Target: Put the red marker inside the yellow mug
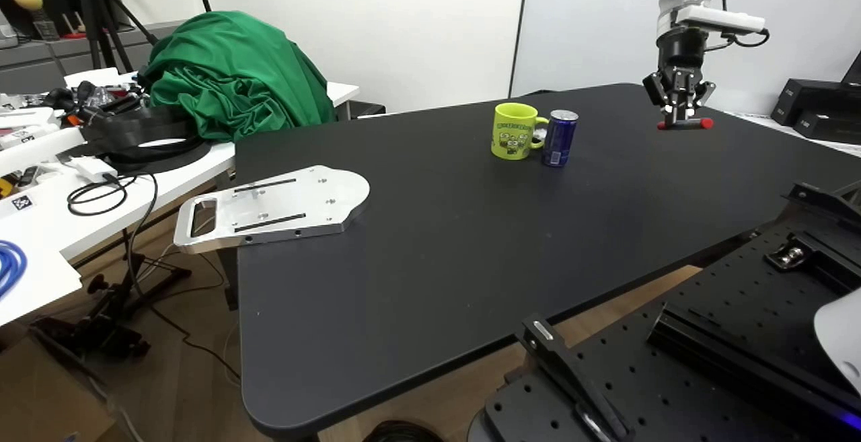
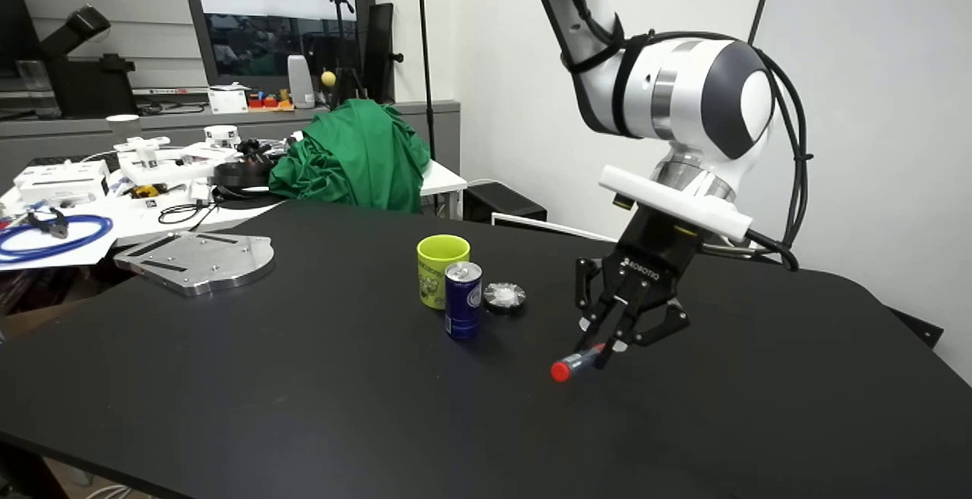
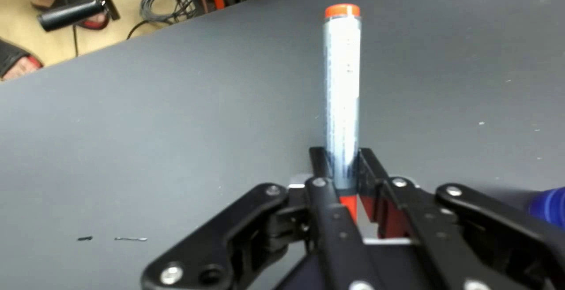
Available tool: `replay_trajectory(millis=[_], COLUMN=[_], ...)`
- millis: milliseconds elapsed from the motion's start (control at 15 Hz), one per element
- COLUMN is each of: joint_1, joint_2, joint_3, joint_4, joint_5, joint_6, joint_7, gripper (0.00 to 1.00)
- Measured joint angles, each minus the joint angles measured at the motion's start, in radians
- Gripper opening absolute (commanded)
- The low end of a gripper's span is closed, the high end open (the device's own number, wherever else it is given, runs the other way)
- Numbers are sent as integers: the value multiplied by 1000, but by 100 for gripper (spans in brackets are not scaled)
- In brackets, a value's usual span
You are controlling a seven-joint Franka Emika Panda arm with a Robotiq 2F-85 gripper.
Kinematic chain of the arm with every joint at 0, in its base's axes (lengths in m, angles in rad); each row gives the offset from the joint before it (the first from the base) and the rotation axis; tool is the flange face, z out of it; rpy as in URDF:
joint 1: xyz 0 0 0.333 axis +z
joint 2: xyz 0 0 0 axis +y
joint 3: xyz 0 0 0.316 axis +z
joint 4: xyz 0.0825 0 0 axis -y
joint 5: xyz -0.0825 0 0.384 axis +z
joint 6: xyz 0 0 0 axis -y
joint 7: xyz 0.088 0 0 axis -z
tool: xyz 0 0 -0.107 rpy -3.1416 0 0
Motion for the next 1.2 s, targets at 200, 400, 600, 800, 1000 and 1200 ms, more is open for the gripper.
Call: replay_trajectory(millis=[200,400,600,800,1000,1200], joint_1=[-8,-14,-23,-41,-61,-69], joint_2=[54,109,170,248,332,408], joint_3=[12,32,62,99,139,175], joint_4=[147,286,417,539,636,696], joint_5=[89,212,371,553,716,827], joint_6=[-216,-397,-519,-572,-571,-545], joint_7=[82,204,365,548,703,807], gripper=[5,5,5,5,5,5])
